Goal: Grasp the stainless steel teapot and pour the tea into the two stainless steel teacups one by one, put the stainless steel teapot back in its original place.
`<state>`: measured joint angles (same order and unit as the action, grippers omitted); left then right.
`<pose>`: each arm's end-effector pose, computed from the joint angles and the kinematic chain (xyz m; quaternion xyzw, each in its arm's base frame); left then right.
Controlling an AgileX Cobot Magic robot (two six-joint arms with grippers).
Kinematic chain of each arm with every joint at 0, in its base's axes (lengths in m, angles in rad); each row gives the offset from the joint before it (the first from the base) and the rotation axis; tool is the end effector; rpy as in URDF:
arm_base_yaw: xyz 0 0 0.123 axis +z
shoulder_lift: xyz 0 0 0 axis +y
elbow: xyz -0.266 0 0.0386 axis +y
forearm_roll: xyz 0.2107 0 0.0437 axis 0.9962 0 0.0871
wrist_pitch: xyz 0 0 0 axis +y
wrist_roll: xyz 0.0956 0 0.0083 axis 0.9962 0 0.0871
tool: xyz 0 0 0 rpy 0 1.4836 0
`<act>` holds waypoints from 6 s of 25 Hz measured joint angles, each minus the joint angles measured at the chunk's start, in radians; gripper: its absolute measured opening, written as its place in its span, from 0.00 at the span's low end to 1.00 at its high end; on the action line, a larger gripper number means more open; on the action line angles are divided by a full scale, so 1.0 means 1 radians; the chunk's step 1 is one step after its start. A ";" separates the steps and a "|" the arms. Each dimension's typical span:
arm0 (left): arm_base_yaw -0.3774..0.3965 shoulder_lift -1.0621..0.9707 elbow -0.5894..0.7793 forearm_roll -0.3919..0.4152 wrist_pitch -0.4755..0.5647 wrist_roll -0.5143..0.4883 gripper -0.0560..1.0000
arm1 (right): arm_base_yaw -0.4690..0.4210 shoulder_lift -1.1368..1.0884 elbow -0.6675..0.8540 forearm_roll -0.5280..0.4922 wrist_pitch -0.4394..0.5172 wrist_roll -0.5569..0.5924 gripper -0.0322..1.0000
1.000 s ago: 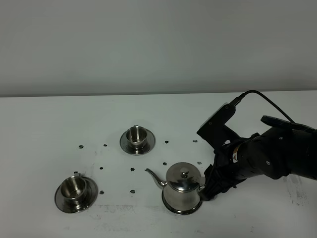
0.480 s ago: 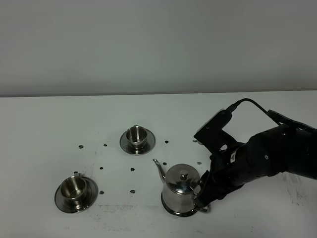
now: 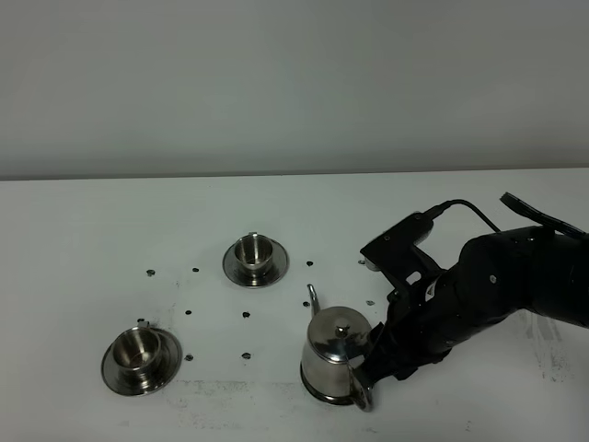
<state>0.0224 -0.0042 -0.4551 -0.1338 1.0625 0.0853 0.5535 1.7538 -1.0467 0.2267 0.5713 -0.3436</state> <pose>-0.0134 -0.0115 0.2463 0.0284 0.8617 -0.0397 0.5050 0.2586 0.1735 0.1858 -0.3493 0.9147 0.0972 0.1782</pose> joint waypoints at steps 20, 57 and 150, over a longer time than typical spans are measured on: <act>0.000 0.000 0.000 0.000 0.000 0.000 0.53 | 0.050 -0.041 -0.257 -0.137 0.355 0.447 0.44; 0.000 0.000 0.000 0.000 0.000 0.000 0.53 | 0.160 0.137 -0.259 -0.239 0.329 0.554 0.55; 0.000 0.000 0.000 0.000 0.000 0.000 0.53 | 0.078 0.528 -1.009 -0.396 0.636 -0.064 0.21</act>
<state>0.0224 -0.0042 -0.4551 -0.1338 1.0625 0.0853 0.6312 2.2813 -2.0560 -0.1695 1.2072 -0.4079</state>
